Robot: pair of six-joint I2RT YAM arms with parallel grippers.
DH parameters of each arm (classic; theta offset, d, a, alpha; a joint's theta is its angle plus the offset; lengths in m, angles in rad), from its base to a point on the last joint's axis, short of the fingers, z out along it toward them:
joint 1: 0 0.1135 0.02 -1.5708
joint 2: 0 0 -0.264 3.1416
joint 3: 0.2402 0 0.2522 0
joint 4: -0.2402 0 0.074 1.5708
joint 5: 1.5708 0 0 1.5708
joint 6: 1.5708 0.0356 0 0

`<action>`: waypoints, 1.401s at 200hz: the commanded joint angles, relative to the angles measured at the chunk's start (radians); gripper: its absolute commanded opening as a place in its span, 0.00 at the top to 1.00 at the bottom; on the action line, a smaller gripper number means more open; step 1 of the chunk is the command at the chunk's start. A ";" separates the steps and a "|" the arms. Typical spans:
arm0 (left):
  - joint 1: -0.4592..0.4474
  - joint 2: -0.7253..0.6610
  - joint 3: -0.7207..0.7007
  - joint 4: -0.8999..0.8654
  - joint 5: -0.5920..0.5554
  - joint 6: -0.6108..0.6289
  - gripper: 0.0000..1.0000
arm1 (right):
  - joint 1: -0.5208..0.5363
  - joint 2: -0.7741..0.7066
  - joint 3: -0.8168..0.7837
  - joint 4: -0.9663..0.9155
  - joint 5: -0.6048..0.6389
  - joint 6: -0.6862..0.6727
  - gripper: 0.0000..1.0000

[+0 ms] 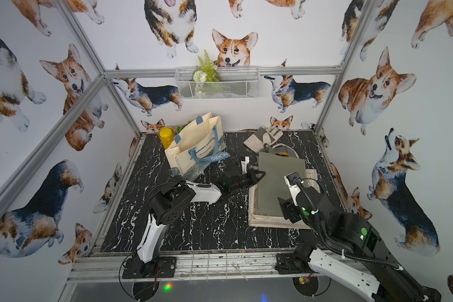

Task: Put away the canvas bag
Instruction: Place the canvas bag at the center of the board.

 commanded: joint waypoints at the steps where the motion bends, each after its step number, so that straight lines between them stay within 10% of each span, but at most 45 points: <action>1: -0.001 -0.006 -0.025 -0.089 0.020 0.012 1.00 | 0.002 0.006 -0.026 0.055 0.014 0.092 0.22; 95: 0.010 -0.202 -0.119 -0.305 -0.056 0.238 0.01 | -0.145 0.159 -0.089 0.104 -0.153 0.253 0.26; 148: -0.027 -0.450 -0.125 -0.654 -0.189 0.675 0.00 | -0.448 0.287 -0.225 0.271 -0.448 0.247 0.28; 213: -0.022 -0.821 -0.077 -1.192 -0.421 1.061 0.00 | -0.510 0.508 -0.380 0.535 -0.427 0.257 0.25; 280: 0.400 -1.066 0.025 -1.601 -0.317 1.150 0.00 | -0.510 0.862 -0.368 0.650 -0.507 0.239 0.27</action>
